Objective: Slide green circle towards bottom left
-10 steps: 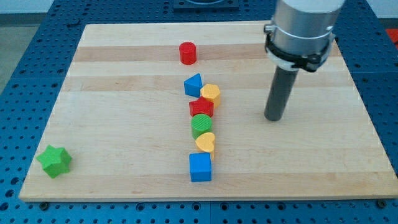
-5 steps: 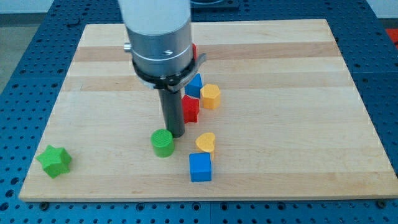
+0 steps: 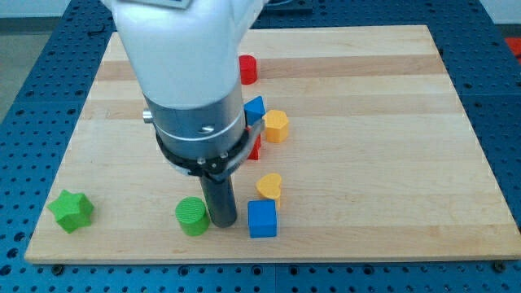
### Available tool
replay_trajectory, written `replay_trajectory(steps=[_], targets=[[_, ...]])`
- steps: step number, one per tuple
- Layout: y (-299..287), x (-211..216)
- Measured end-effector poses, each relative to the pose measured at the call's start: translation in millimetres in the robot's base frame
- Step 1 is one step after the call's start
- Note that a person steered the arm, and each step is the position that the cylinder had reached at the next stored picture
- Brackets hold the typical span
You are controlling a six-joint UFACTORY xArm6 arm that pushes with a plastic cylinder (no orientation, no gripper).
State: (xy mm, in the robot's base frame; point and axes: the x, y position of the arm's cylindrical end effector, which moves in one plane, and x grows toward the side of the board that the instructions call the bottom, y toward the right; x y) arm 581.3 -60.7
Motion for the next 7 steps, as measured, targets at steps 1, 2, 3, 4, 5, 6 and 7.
replay_trajectory(steps=[1,2,3,4,5,6,7], targets=[[-2,9],[-14,11],[-29,9],[-54,5],[-61,5],[-61,1],[-63,-16]])
